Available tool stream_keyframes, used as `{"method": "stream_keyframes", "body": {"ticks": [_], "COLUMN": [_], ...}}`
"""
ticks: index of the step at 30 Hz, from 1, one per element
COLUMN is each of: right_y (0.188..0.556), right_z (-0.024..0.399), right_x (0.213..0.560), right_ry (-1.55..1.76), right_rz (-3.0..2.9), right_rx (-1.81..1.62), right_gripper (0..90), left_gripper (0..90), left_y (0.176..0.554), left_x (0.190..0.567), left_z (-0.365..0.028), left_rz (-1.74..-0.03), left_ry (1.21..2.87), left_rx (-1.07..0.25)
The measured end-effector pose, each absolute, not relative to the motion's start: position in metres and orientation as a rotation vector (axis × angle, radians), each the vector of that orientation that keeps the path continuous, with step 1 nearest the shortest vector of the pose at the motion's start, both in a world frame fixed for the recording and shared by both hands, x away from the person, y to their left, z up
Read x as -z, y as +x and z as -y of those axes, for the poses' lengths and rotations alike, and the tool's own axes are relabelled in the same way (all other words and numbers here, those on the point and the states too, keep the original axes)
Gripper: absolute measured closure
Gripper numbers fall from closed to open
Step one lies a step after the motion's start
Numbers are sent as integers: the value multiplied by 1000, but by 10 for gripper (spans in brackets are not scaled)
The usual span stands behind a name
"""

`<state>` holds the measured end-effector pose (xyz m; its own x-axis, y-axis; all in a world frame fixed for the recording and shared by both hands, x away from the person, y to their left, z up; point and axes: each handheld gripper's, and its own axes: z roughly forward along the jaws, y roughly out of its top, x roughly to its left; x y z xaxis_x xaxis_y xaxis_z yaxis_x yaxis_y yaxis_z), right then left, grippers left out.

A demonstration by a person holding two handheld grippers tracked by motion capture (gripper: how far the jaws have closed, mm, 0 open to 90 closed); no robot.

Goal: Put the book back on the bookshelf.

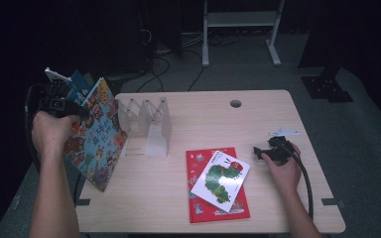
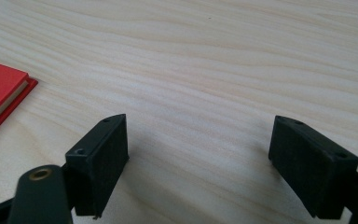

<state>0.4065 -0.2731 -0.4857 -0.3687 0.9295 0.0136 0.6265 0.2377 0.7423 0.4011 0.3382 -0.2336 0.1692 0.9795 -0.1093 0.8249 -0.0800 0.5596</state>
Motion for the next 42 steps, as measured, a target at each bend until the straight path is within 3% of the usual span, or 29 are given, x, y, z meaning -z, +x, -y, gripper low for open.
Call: {"method": "stream_keyframes", "body": {"ticks": [21, 29, 42], "right_y": [406, 406, 406], "right_z": [273, 273, 273], "right_x": [486, 486, 486], "right_ry": [1424, 1424, 1424], "right_rz": [-2083, -2083, -2083], "right_rx": [-937, -937, -937], "right_gripper": [187, 187, 188], "left_gripper": [729, 719, 880], "left_y": [391, 382, 382], "left_x": [230, 209, 211], "left_z": [-353, -361, -342], "left_rz": [-1664, -1653, -1515], "left_ry": [1932, 1926, 2013], "left_rx": [-459, -565, -479]}}
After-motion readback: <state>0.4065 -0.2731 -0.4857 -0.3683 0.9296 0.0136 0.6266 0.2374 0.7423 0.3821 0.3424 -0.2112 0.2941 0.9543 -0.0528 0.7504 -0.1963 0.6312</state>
